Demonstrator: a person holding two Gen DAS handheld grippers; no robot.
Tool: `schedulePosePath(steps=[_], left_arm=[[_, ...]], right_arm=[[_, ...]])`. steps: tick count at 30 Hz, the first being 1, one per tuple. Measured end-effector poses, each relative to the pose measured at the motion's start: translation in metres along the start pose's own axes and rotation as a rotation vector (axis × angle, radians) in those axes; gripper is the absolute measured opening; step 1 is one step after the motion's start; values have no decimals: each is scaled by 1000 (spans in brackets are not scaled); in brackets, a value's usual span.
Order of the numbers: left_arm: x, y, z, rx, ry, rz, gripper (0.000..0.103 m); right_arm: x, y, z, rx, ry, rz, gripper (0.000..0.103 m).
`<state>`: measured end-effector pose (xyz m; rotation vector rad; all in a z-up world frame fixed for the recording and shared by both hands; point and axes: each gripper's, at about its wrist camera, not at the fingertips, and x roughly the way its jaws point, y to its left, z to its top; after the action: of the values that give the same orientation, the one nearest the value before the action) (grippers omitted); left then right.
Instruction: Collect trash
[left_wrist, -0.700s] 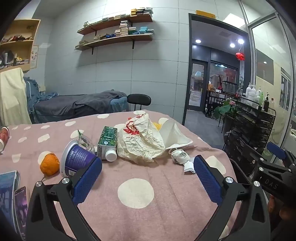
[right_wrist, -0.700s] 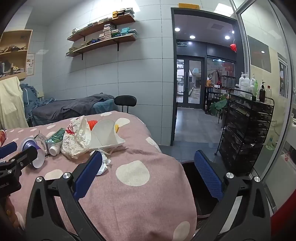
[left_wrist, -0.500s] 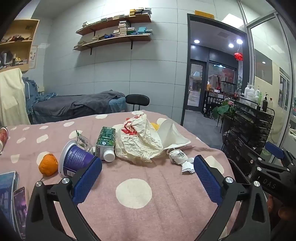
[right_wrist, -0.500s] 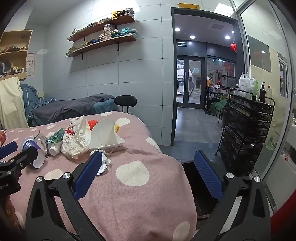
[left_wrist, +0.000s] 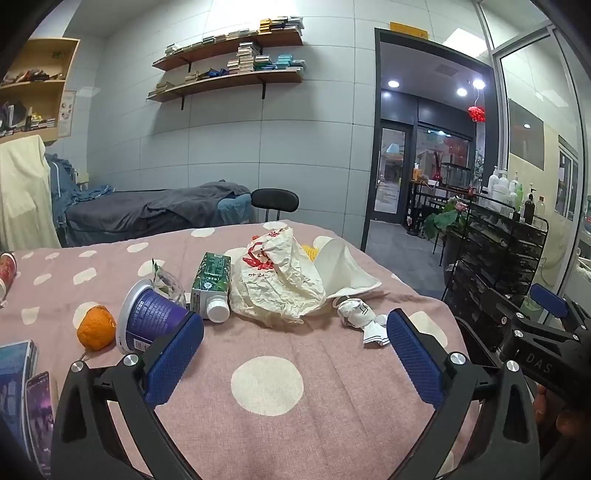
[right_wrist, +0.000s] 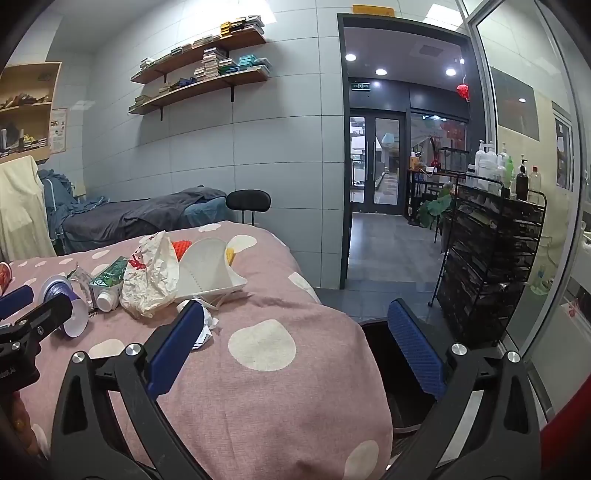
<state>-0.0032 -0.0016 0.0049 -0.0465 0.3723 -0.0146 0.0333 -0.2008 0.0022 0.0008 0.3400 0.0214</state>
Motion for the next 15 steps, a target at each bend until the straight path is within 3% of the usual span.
schedulePosePath(steps=[15], left_arm=[[2, -1, -4, 6, 3, -2, 97]], right_arm=[[6, -4, -4, 12, 14, -5, 98]])
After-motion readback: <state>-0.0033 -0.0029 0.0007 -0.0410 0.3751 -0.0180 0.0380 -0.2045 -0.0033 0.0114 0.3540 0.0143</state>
